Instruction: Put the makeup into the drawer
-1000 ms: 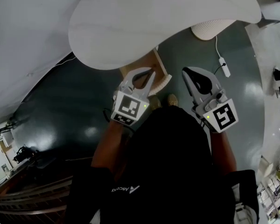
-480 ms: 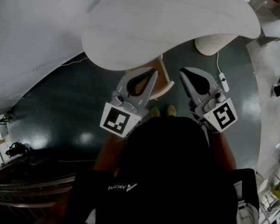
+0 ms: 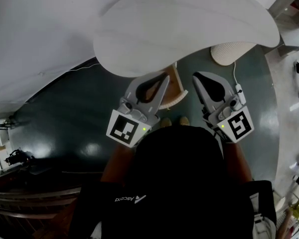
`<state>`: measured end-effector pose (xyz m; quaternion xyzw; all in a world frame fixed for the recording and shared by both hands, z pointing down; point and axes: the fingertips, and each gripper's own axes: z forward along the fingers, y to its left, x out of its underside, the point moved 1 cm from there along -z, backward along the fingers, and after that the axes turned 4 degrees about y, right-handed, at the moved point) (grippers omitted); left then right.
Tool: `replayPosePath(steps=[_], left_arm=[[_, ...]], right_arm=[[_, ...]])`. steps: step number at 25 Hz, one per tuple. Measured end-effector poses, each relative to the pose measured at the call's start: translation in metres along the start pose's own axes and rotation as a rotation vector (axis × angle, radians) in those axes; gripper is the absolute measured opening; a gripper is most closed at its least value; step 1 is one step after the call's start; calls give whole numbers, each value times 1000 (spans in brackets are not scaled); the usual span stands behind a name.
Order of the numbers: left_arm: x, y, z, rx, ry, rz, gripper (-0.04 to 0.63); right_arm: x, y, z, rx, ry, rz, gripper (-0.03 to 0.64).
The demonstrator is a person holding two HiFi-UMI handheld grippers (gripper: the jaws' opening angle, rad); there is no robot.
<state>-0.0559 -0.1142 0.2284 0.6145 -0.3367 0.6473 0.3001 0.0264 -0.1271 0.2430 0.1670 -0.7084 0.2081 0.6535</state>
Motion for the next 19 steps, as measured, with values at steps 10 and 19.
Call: replayPosePath(steps=[10, 19], left_arm=[[8, 1, 0, 10, 16, -3, 11], [13, 0, 4, 25, 21, -2, 11]], right_arm=[[6, -4, -6, 29, 2, 18, 3], [9, -8, -10, 45, 2, 20, 3]])
